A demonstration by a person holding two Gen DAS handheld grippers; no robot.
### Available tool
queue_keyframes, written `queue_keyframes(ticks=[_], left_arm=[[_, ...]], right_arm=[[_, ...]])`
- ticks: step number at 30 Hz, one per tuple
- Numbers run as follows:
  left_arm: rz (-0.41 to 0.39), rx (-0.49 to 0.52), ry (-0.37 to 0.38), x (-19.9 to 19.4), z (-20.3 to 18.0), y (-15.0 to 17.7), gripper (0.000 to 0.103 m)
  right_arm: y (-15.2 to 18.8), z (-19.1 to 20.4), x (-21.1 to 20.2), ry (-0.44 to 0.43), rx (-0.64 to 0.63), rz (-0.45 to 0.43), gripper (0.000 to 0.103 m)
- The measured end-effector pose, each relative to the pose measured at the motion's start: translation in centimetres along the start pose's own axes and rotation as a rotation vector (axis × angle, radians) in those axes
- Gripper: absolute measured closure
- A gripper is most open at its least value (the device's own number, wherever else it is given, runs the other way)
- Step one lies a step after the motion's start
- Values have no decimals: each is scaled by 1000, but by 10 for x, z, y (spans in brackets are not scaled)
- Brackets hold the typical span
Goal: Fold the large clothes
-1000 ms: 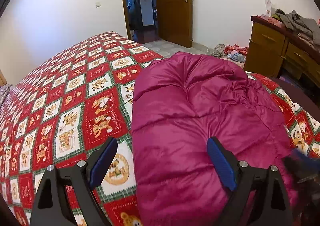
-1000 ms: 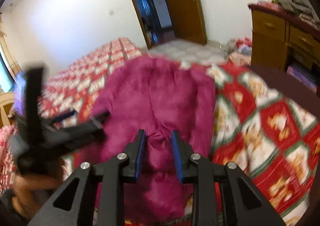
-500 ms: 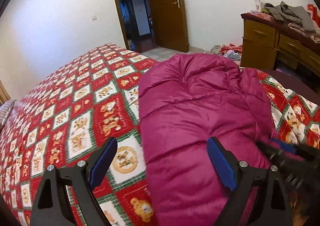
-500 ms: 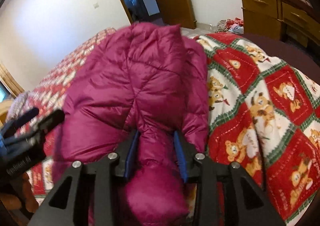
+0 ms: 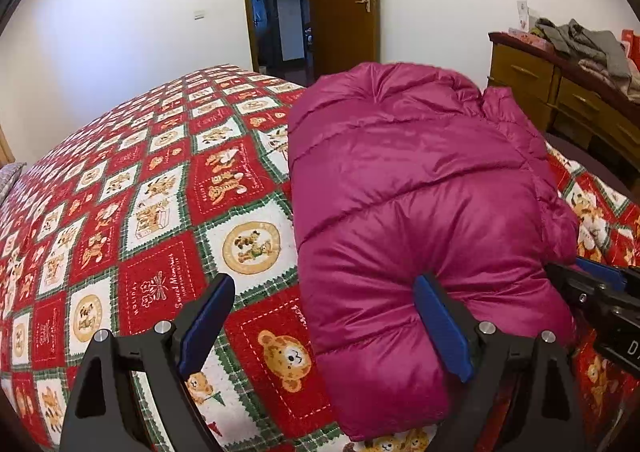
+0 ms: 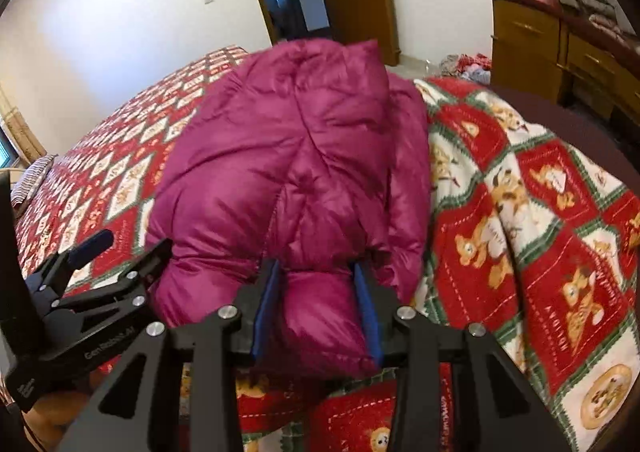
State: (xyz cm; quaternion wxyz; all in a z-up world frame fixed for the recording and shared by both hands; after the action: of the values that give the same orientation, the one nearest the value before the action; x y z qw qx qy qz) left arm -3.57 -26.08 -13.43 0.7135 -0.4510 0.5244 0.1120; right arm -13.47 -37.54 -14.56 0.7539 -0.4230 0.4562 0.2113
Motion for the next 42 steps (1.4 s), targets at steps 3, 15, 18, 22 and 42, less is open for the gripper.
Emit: queue_keyframes(ticks=[3,15,18,22,42], left_arm=[[4,-2,-12,-5,0,1,11],[55,-3,4,-25,-5,20,11],[79,-23,-17,-30,-1,31,11],[120,-42,-11,-38,1,47,11],[206,-20,-16,-89,-12,125,11]], right_arm=[[2,1,-7,6,5,-13,61],[29,7,-50,71,18,-143,35],[34,11,-47,49,20,-109,32],[42,13,-54,56,30,-91,13],[99,16,-103,80,-9,-42,0]])
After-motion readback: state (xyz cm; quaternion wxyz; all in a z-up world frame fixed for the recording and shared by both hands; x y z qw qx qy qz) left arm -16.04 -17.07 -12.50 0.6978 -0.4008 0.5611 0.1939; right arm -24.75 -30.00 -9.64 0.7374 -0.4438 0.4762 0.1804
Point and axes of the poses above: each gripper's, at about its wrist camera, not at the fingertips, and x roughly the way its jaws point, z to its left, y to its underside, the point moved 5 cm from there along x, roughly the way its jaws point, and after that the axes turned 15 degrees about z, right-handed, at the moved point
